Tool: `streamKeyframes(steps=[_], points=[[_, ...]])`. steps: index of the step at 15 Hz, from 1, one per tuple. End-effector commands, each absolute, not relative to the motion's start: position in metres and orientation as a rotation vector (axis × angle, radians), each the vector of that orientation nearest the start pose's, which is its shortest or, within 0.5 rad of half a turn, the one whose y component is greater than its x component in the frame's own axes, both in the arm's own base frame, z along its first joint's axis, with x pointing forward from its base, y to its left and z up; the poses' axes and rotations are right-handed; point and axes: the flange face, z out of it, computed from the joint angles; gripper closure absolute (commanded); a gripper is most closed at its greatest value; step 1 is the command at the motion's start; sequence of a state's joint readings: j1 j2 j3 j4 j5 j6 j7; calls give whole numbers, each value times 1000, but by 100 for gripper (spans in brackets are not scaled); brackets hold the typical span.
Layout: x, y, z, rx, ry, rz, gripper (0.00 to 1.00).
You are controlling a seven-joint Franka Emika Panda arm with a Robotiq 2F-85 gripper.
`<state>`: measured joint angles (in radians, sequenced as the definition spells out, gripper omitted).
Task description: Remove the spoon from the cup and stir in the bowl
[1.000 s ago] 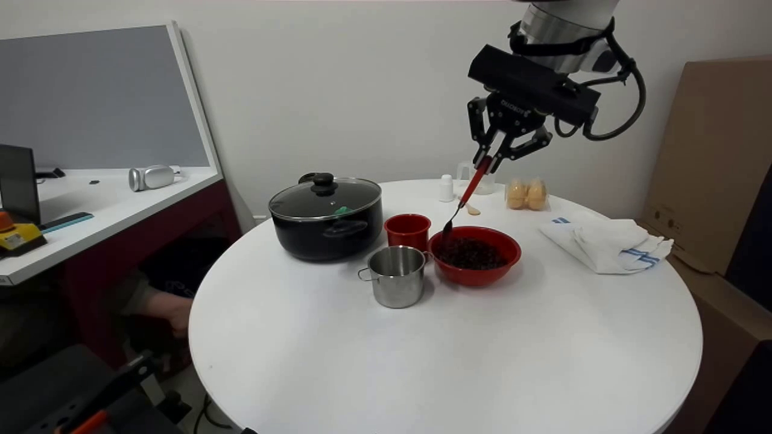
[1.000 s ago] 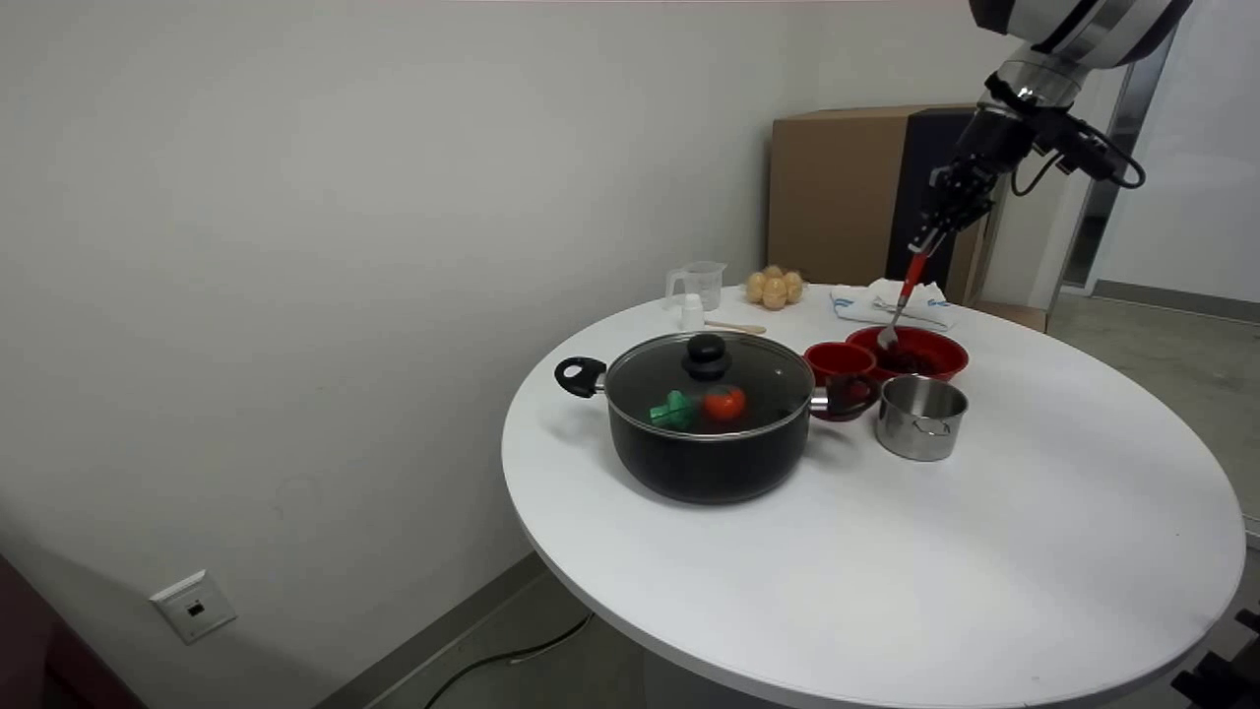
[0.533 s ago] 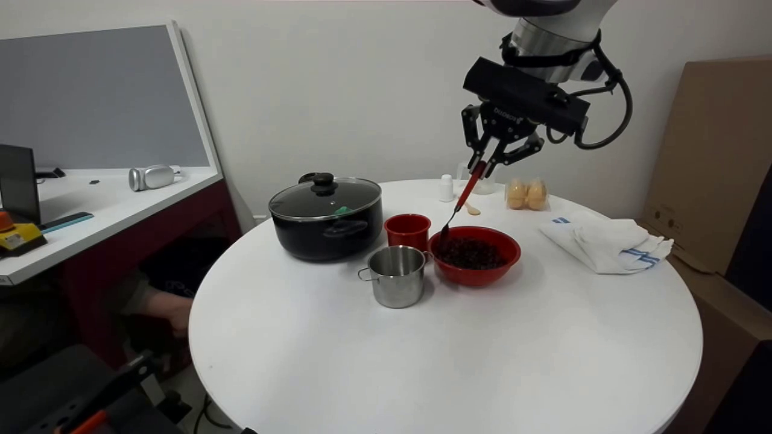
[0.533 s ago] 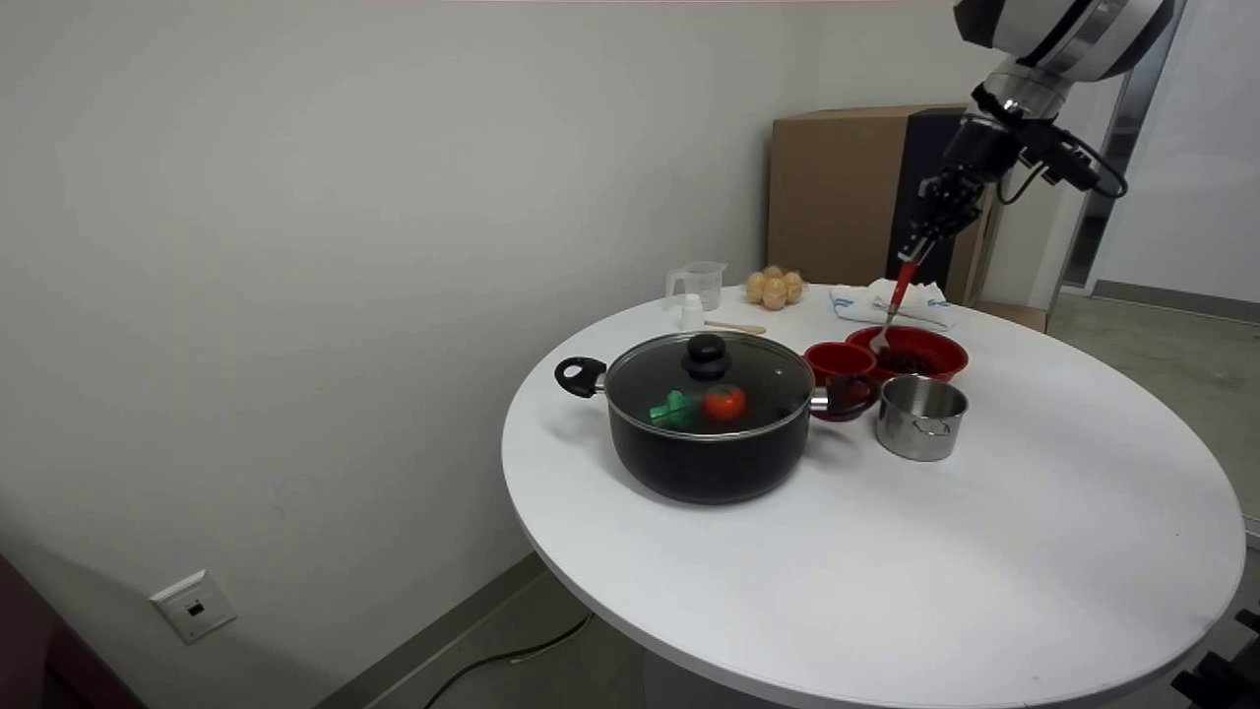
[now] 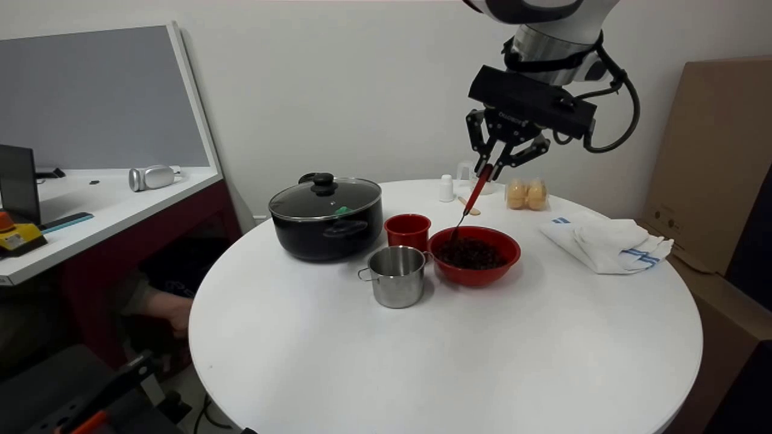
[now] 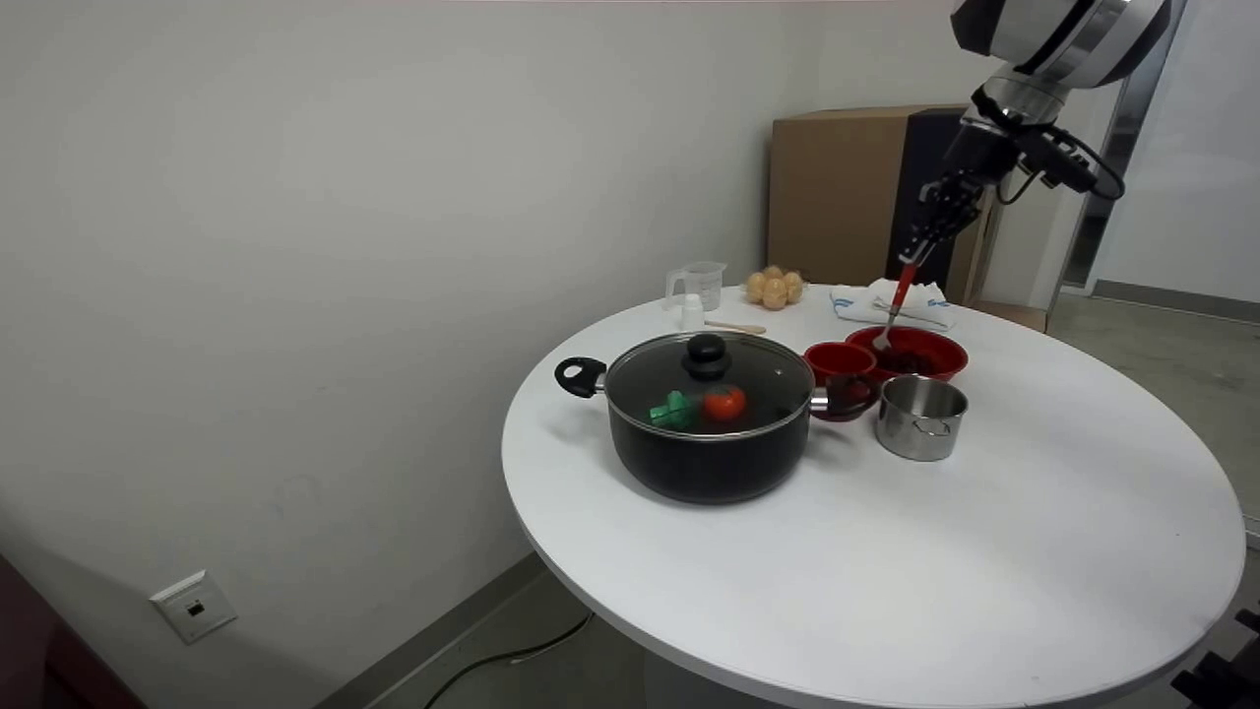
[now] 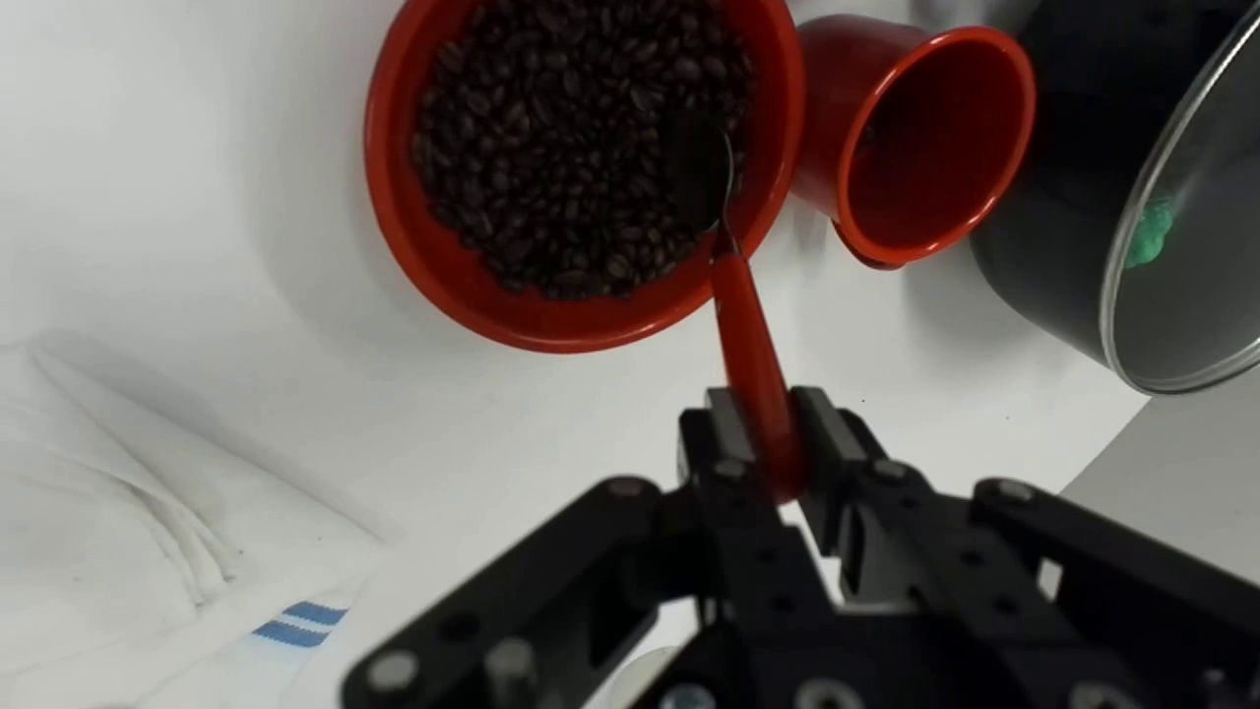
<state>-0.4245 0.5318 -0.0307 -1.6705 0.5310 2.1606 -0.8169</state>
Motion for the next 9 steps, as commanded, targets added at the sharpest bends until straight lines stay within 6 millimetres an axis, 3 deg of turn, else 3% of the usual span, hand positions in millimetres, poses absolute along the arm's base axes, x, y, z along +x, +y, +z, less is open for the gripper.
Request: streamKeyframes(steps=[1, 9], points=[[614, -286, 295, -2801, -115, -321, 96], [606, -312, 309, -2859, -78, -386, 96]])
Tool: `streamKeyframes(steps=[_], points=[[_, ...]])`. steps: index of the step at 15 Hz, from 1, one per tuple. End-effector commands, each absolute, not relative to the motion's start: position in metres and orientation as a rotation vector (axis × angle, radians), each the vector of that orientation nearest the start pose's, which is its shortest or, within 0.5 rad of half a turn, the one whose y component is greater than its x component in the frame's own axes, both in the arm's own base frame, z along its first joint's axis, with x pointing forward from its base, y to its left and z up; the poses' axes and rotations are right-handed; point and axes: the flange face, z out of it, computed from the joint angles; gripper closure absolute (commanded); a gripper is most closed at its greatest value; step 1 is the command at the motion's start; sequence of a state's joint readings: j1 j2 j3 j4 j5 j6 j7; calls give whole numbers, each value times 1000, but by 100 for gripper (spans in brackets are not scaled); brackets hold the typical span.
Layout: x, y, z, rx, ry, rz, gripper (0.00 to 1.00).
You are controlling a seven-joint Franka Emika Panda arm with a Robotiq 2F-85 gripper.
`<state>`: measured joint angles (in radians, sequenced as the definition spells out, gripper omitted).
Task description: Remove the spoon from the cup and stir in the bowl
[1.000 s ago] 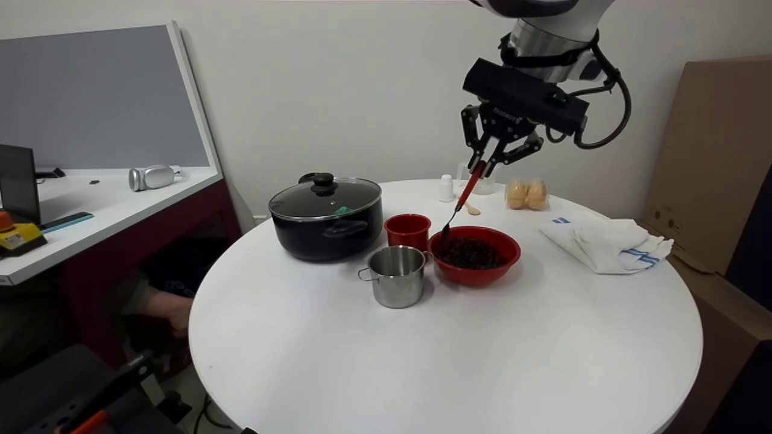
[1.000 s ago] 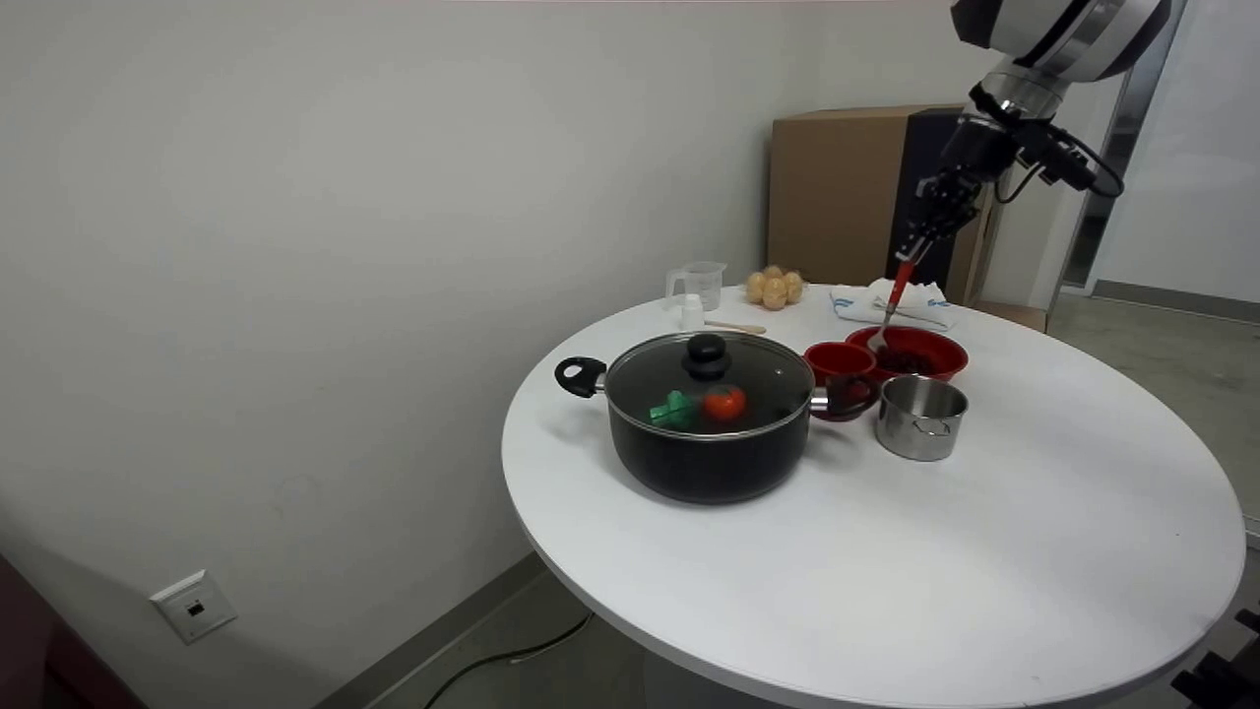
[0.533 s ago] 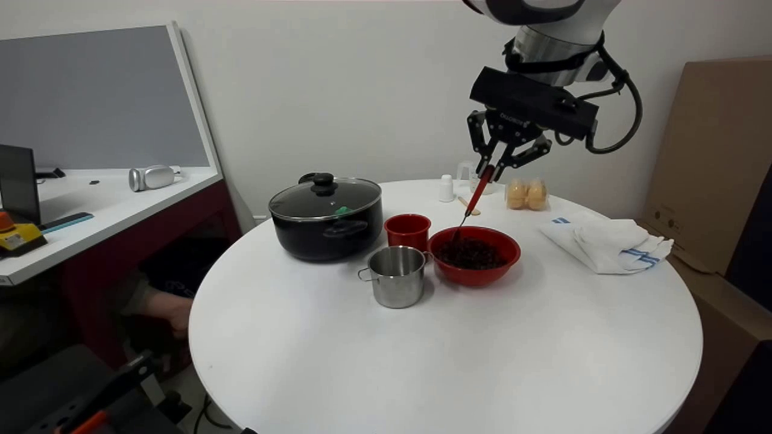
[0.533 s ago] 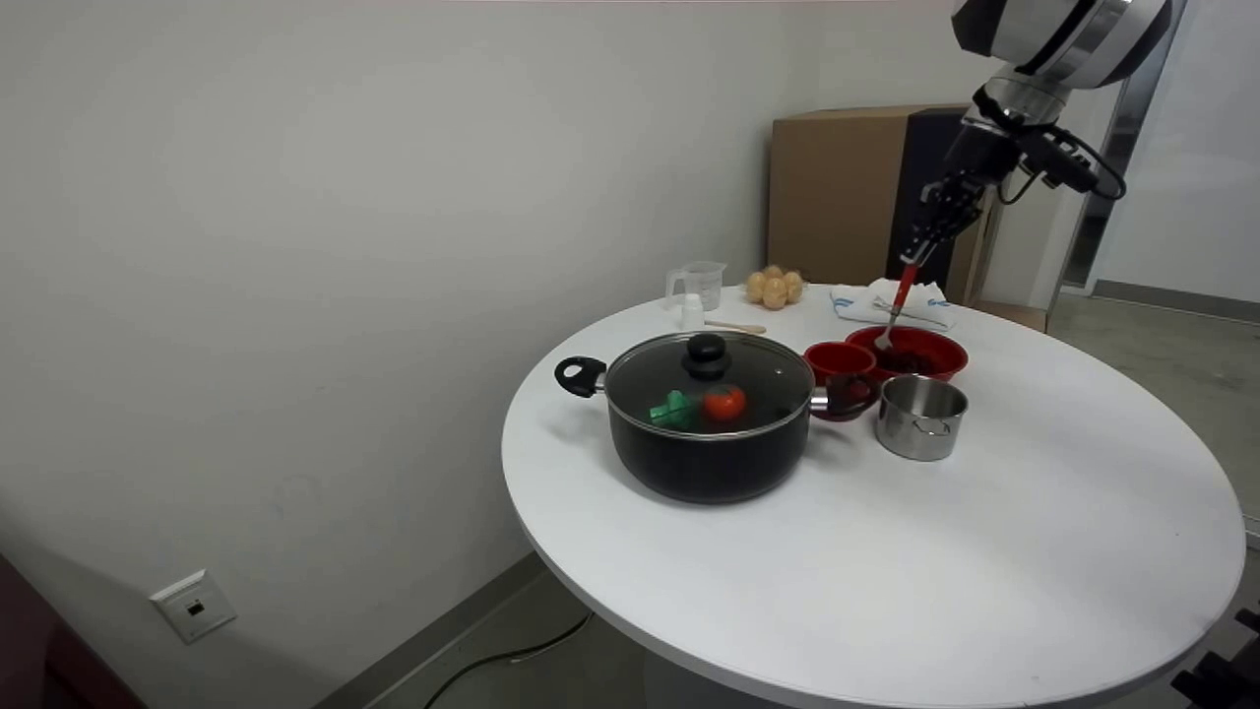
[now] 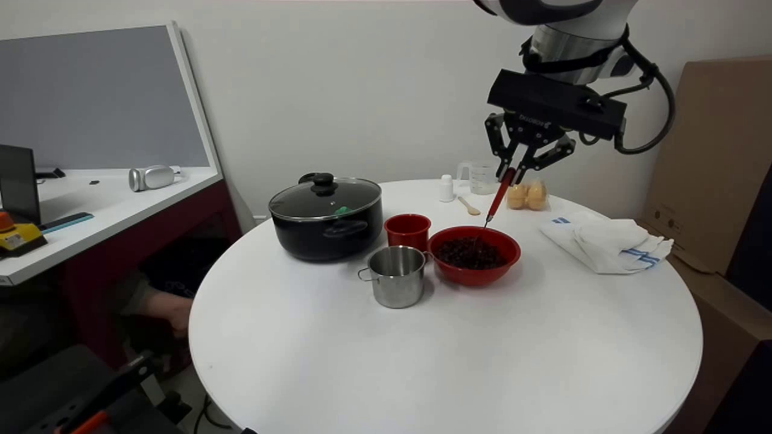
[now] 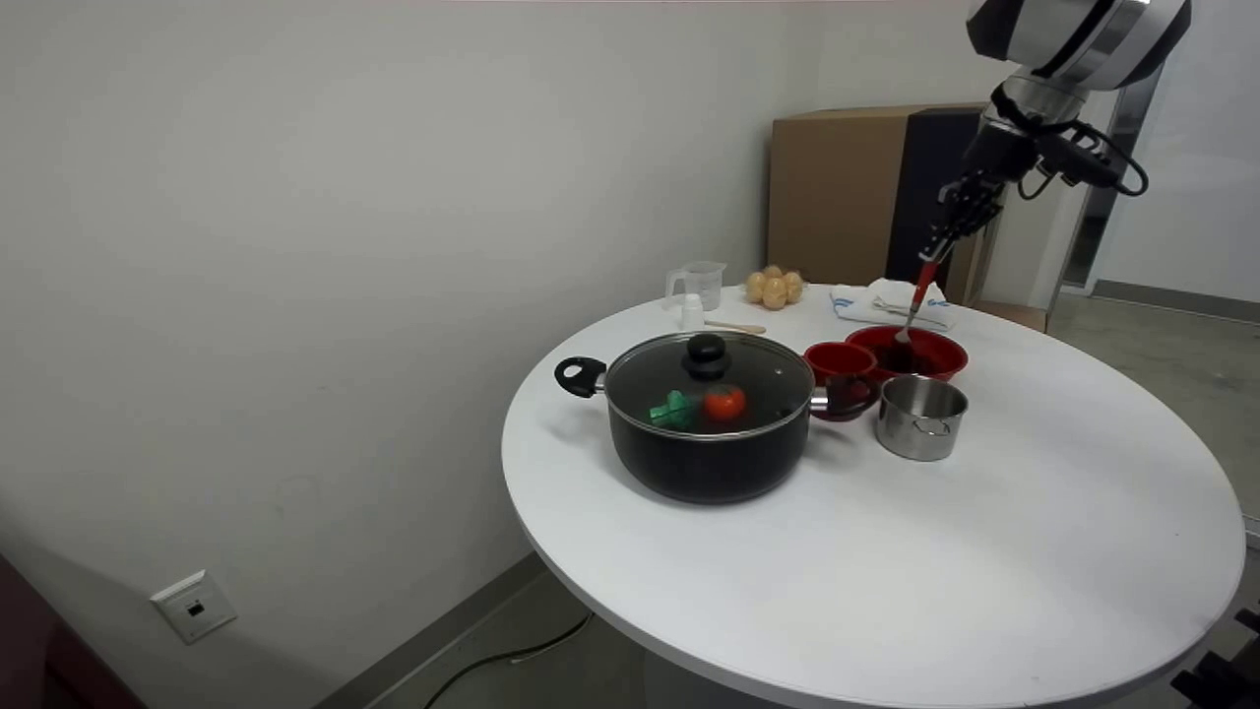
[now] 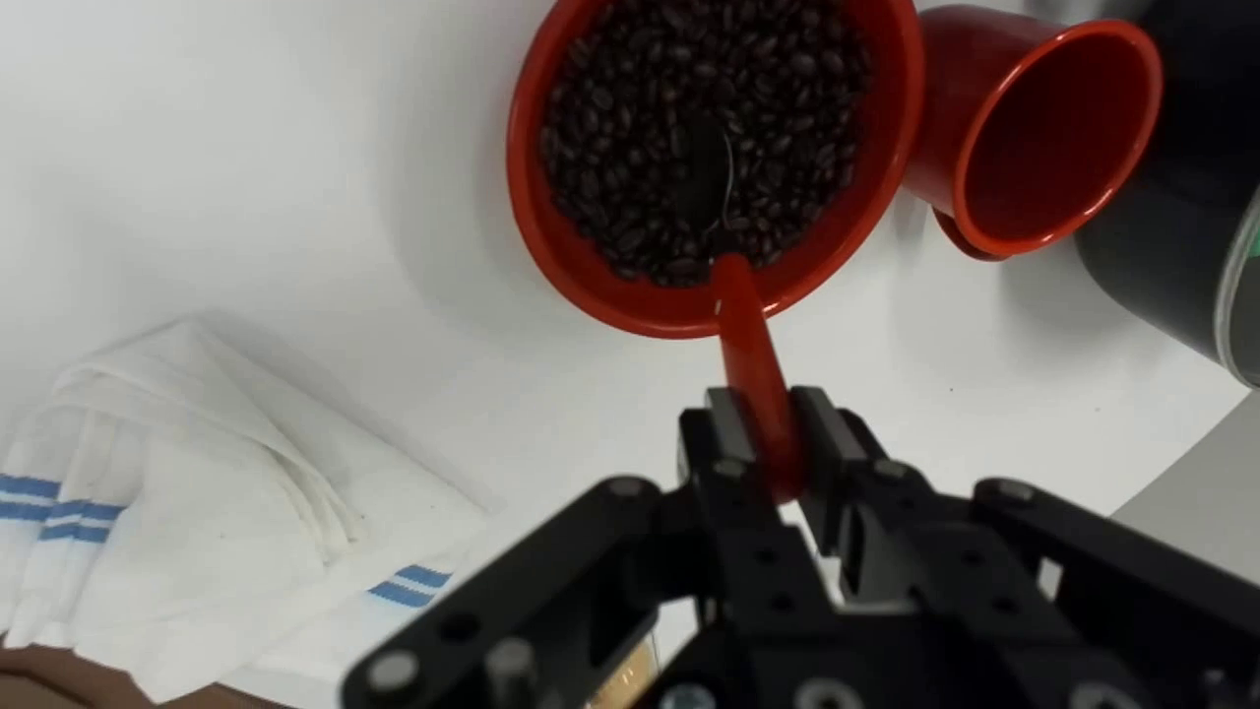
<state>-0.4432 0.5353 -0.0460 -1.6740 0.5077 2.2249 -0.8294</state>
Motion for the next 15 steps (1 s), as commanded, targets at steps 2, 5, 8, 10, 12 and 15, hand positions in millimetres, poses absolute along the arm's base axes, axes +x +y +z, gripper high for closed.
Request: streamKeyframes(steps=[2, 5, 8, 10, 12, 15], points=[[602, -315, 312, -2866, -75, -392, 96], [597, -314, 312, -2857, -83, -380, 96], [595, -306, 309, -2844, -125, -360, 96], [595, -297, 305, -2831, -153, -338, 96], [595, -287, 301, -2819, -174, -316, 96], [597, -271, 300, -2807, -217, -299, 96]])
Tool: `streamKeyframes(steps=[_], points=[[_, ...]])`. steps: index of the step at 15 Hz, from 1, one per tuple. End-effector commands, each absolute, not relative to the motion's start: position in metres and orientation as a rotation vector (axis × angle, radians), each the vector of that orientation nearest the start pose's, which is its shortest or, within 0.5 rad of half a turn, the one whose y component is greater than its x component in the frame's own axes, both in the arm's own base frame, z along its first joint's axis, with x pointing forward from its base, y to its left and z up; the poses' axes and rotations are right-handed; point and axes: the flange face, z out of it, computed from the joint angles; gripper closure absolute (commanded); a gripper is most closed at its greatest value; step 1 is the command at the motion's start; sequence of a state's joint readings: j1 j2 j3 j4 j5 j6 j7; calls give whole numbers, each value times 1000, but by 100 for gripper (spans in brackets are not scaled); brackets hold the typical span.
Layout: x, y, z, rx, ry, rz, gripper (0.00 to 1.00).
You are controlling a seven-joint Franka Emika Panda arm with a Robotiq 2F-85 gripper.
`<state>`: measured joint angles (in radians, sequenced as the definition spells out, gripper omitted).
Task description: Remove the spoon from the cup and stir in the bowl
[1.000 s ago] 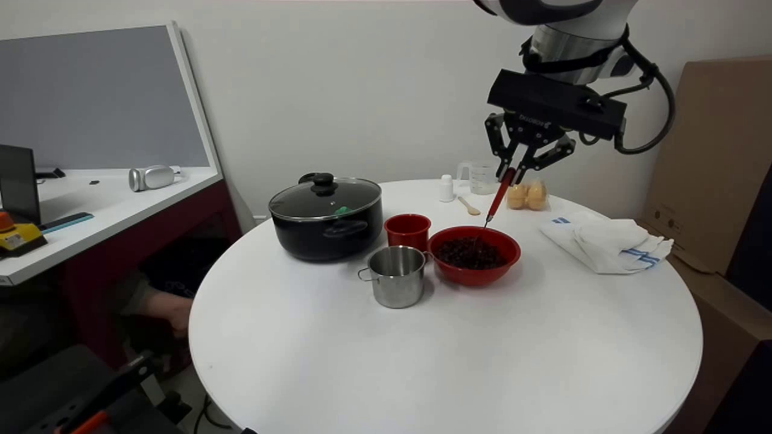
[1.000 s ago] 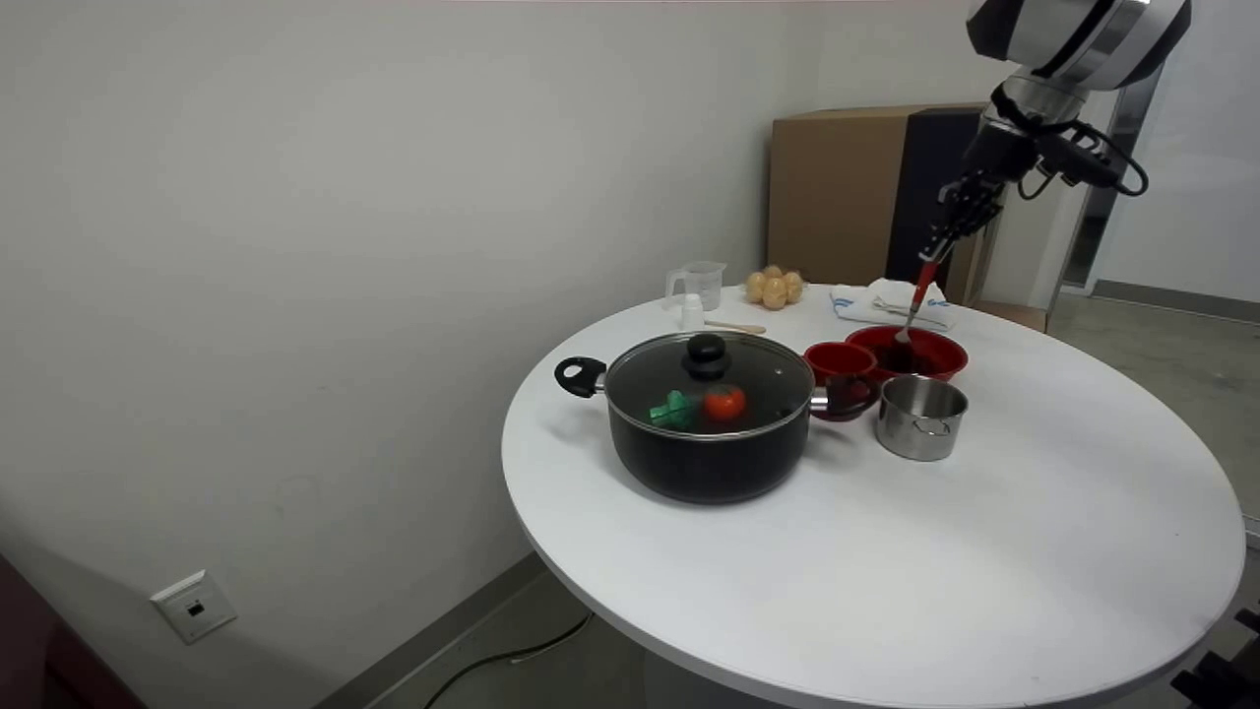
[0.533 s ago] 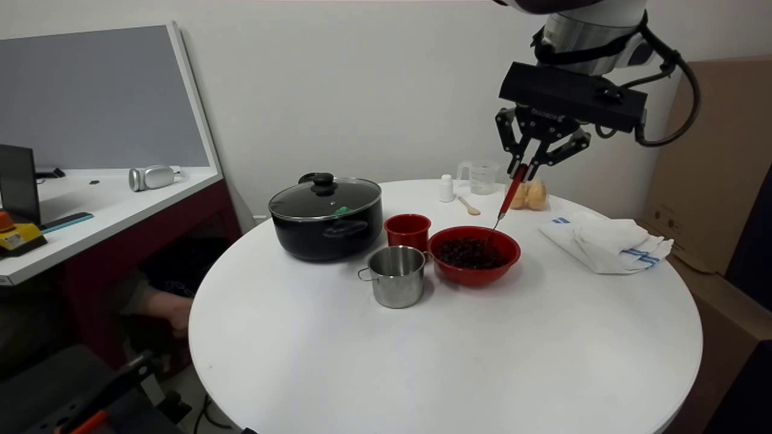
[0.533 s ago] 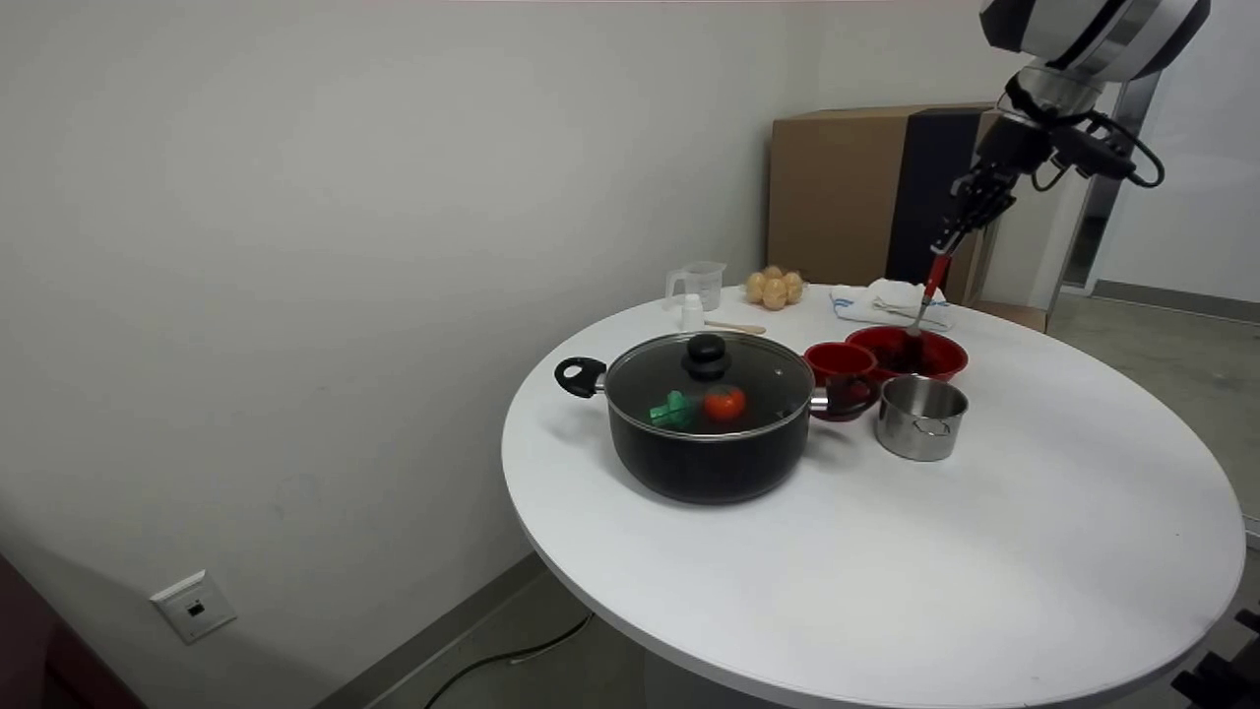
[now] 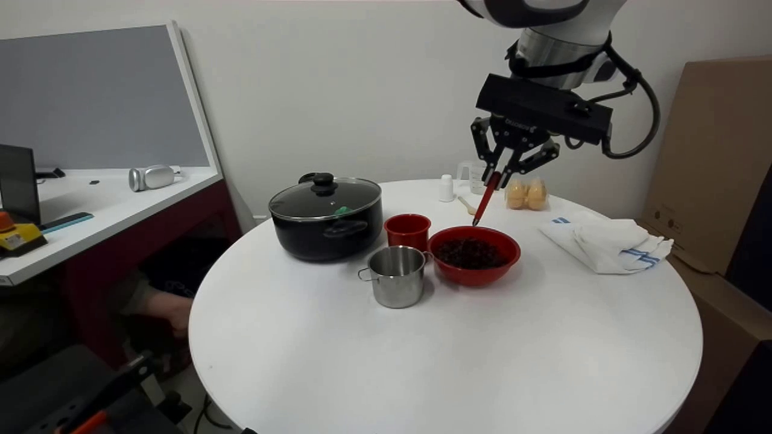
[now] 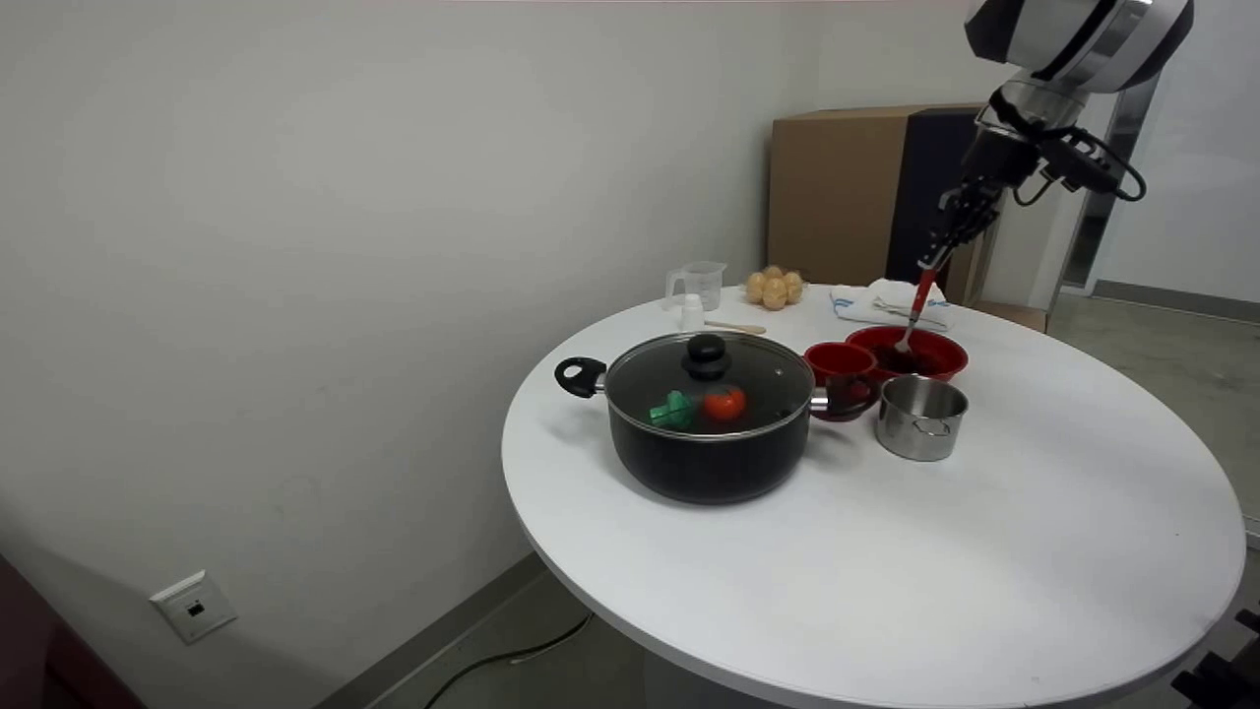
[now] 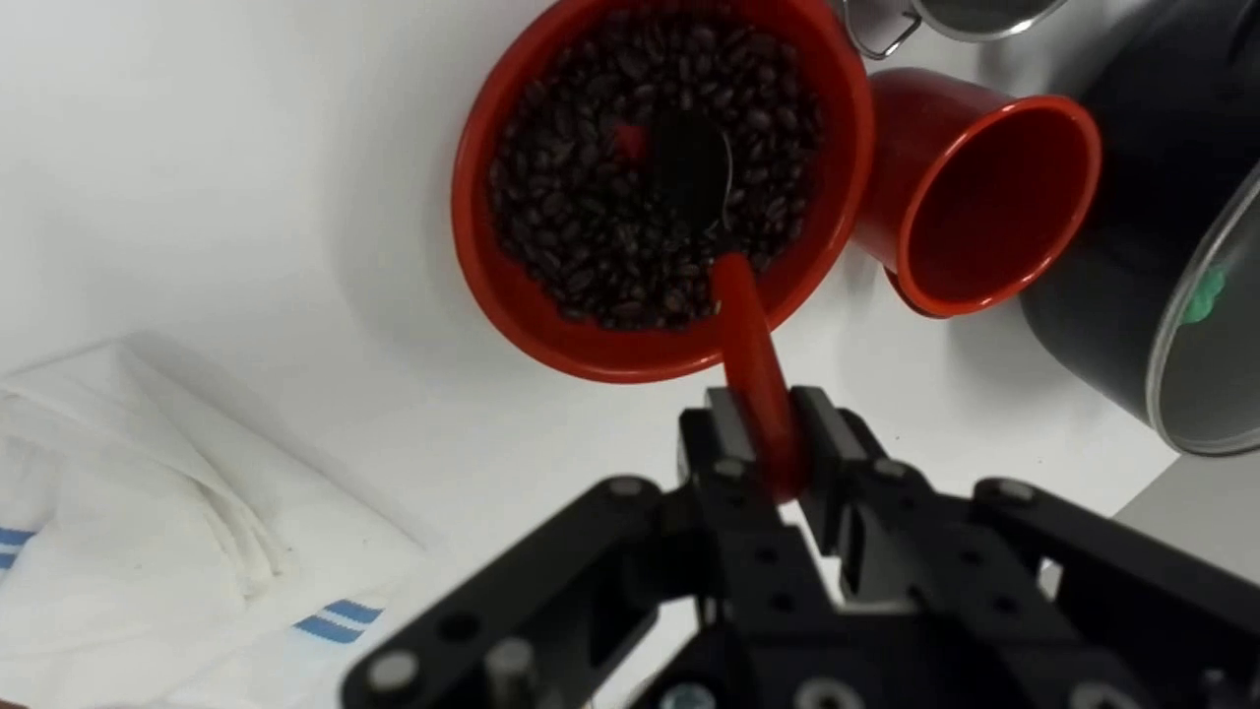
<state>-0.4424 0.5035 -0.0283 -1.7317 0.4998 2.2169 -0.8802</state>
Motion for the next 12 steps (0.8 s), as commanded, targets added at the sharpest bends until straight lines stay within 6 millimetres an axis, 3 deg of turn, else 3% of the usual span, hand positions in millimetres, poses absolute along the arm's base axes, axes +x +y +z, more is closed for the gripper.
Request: streamKeyframes(steps=[1, 7, 12], points=[[598, -266, 302, -2804, -232, -298, 96], [617, -245, 307, -2809, -268, -323, 96], [624, -247, 308, -2818, -268, -337, 96]])
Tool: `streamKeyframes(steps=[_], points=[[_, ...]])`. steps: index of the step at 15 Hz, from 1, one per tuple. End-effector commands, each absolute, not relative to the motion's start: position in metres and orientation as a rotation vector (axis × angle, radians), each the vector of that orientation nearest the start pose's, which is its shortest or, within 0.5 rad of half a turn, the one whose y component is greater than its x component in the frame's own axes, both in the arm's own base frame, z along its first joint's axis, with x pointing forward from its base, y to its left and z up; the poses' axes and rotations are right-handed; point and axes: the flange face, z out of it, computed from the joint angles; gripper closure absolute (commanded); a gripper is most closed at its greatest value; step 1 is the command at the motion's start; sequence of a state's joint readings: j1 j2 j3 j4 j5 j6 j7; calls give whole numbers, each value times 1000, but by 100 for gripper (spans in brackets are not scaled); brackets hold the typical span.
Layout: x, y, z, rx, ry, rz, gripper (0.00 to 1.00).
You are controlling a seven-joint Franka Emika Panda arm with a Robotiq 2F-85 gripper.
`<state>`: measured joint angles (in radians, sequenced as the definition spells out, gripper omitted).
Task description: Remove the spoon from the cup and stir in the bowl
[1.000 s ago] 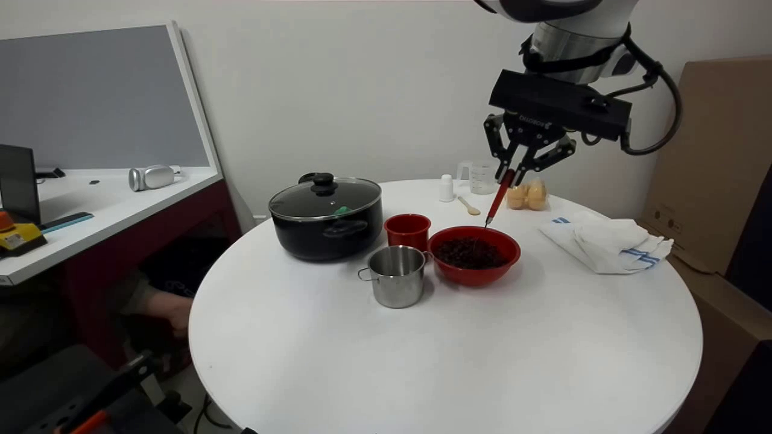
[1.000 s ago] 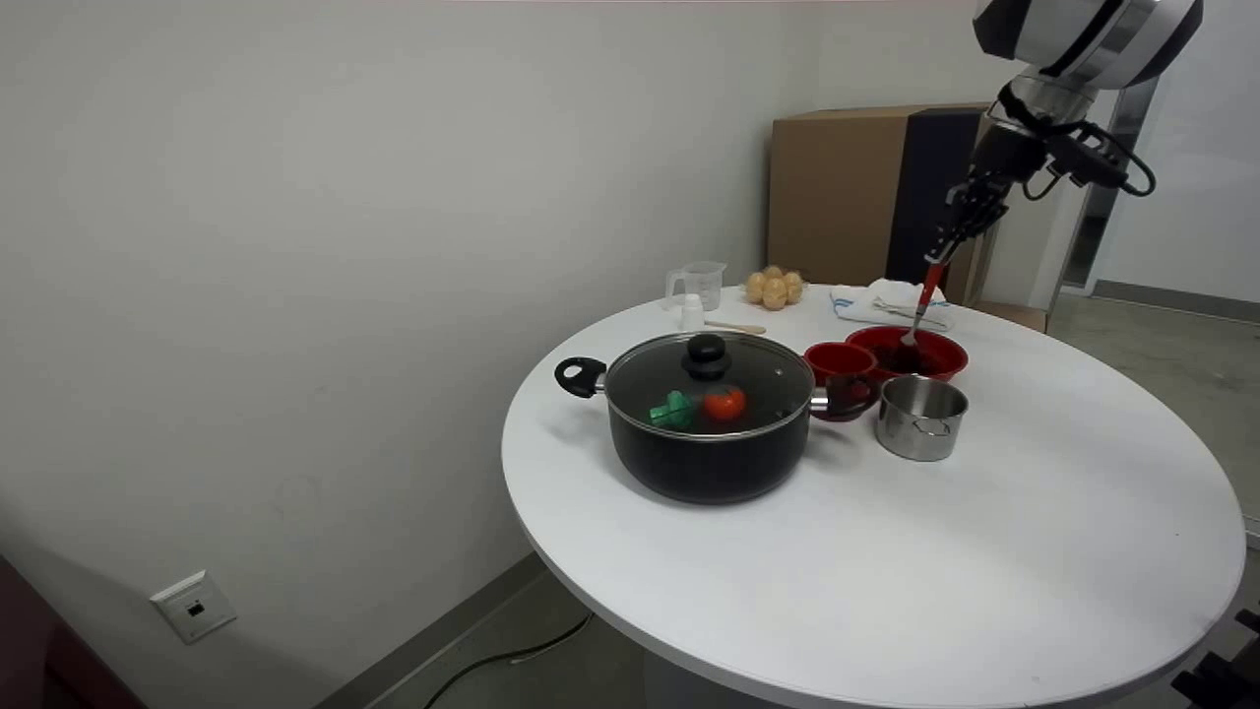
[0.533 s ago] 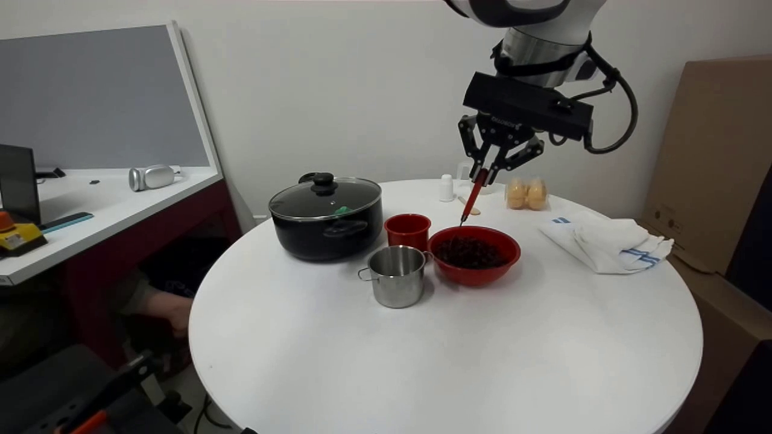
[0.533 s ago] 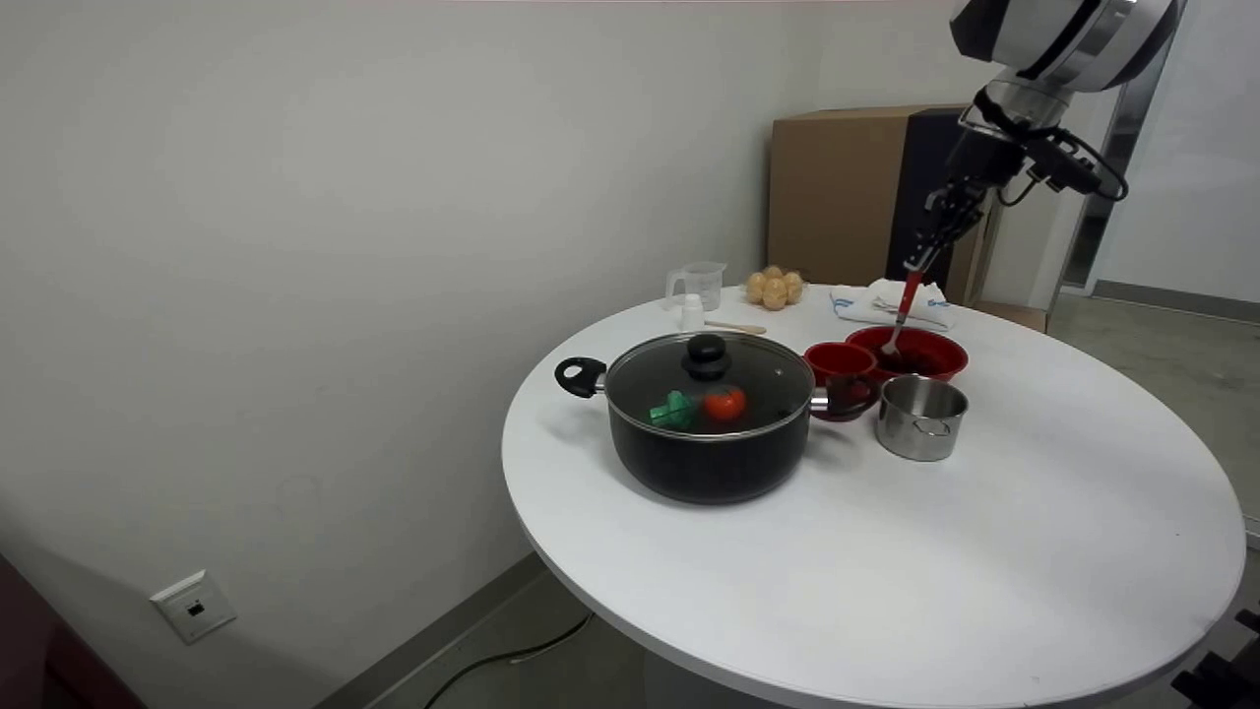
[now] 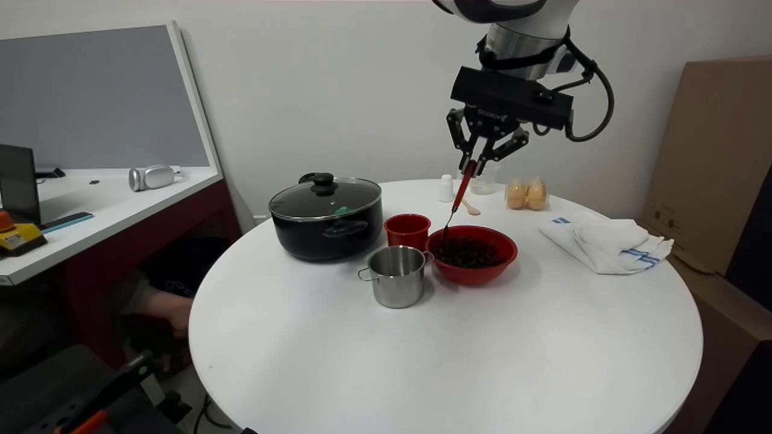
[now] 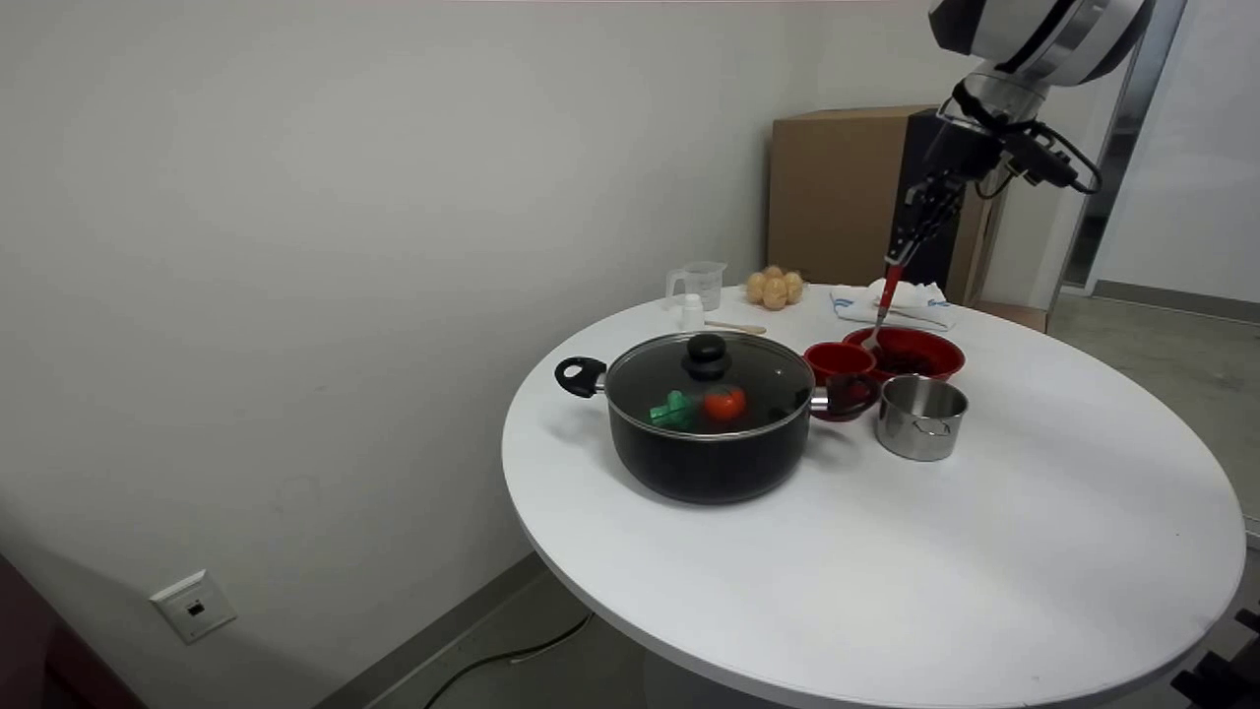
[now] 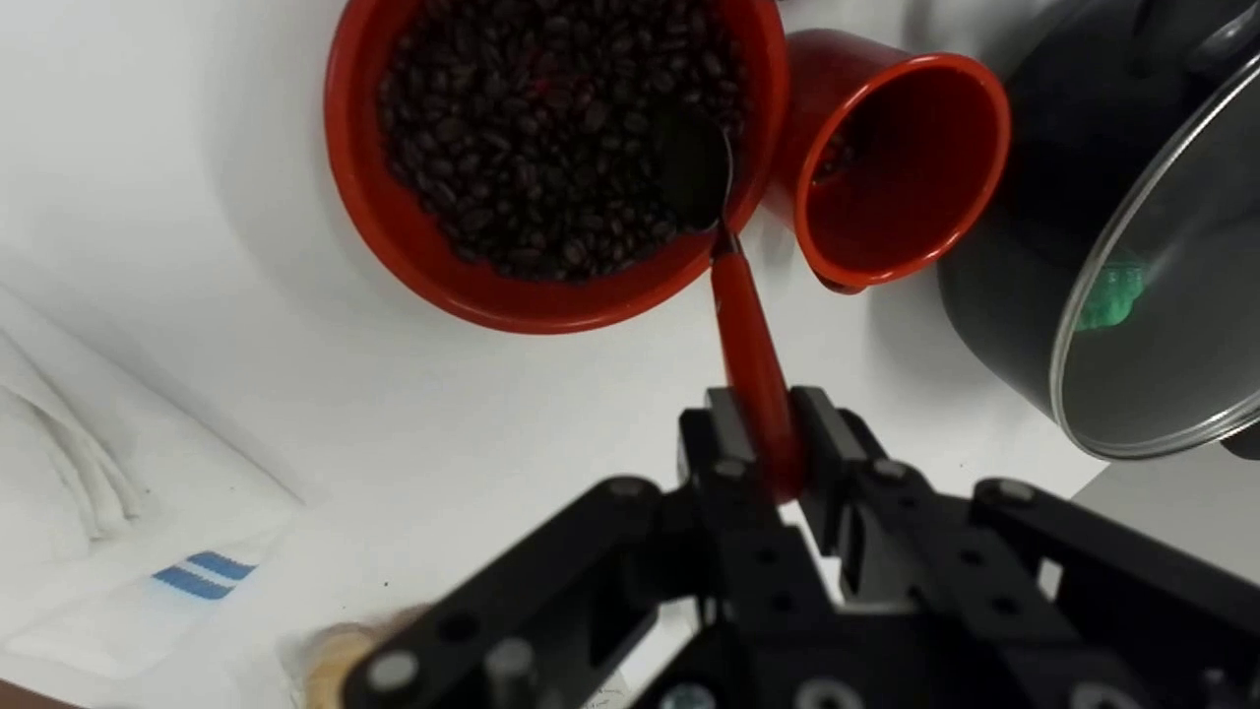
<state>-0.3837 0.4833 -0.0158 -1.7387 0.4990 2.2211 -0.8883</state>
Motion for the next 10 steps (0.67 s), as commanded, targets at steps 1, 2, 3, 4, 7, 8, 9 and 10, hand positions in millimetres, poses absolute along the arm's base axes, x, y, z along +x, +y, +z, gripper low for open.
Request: streamKeyframes(steps=[1, 2, 3, 4, 7, 8, 9, 10], points=[[623, -250, 307, -2820, -264, -339, 96], [623, -252, 307, -2822, -261, -340, 96], [622, -256, 307, -2826, -258, -343, 96], [621, -259, 307, -2829, -252, -345, 96], [618, -272, 307, -2846, -239, -351, 96], [617, -277, 308, -2852, -232, -355, 96], [616, -281, 308, -2856, -223, -358, 96], [615, -286, 308, -2862, -214, -361, 96]])
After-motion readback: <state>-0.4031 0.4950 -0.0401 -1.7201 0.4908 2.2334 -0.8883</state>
